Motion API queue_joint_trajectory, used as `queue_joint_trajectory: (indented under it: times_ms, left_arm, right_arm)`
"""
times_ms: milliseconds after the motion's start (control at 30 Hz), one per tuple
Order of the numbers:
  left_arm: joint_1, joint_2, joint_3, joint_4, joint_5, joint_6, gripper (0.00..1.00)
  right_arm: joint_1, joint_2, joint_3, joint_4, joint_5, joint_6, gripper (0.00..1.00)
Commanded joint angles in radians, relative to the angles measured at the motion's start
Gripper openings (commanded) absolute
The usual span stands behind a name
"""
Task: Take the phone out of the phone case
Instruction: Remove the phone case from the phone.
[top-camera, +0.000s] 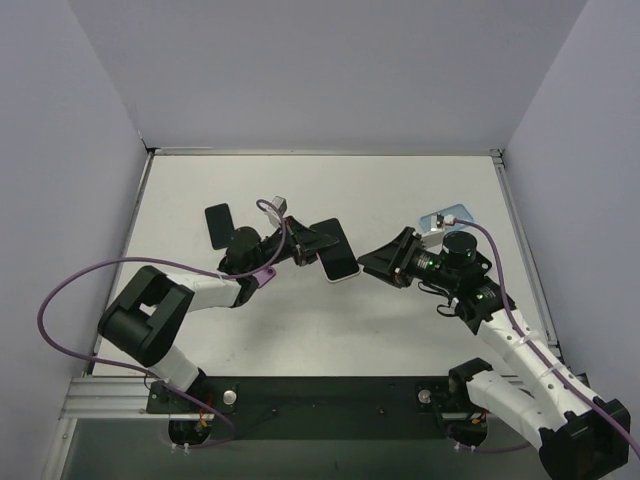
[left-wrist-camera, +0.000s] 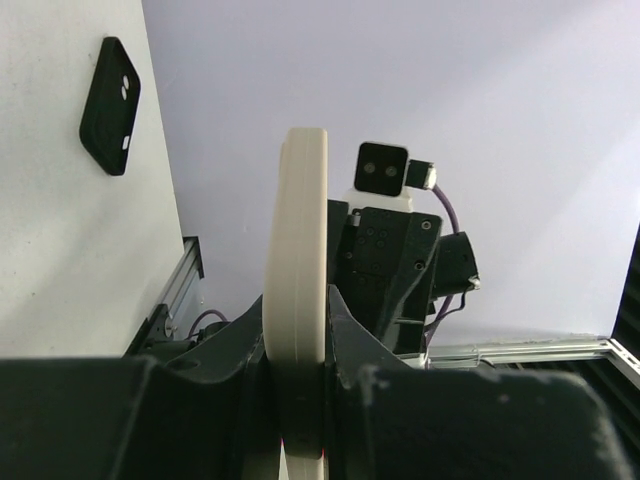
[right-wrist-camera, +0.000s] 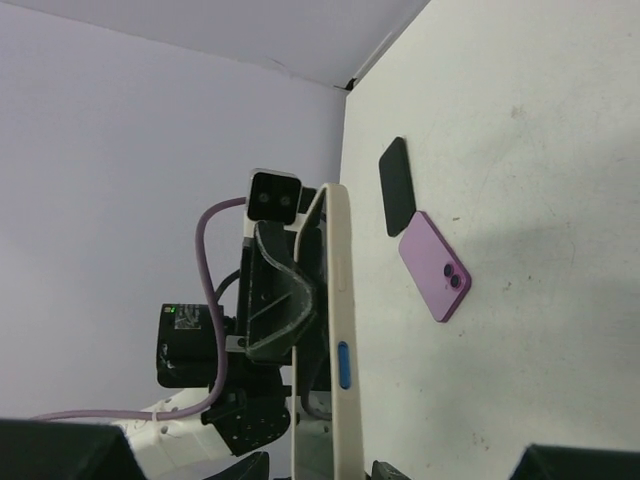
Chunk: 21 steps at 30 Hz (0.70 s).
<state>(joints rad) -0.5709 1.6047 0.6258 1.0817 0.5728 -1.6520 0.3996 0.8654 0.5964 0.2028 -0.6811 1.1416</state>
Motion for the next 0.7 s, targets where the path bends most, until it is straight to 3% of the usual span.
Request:
queue_joint_trajectory:
  times_ms: [0, 600, 667]
  left_arm:
    - [0.013, -0.066, 0.034, 0.129, -0.033, -0.035, 0.00]
    - [0.014, -0.049, 0.042, 0.181, -0.033, -0.069, 0.00]
    - [0.014, -0.051, 0.038, 0.184, -0.034, -0.072, 0.00]
  right_arm:
    - [-0.002, -0.003, 0.003, -0.059, 0.014, -0.034, 0.39]
    - [0.051, 0.083, -0.023, 0.168, -0.057, 0.067, 0.25]
    - [0.051, 0.096, -0.023, 0.200, -0.064, 0.092, 0.14]
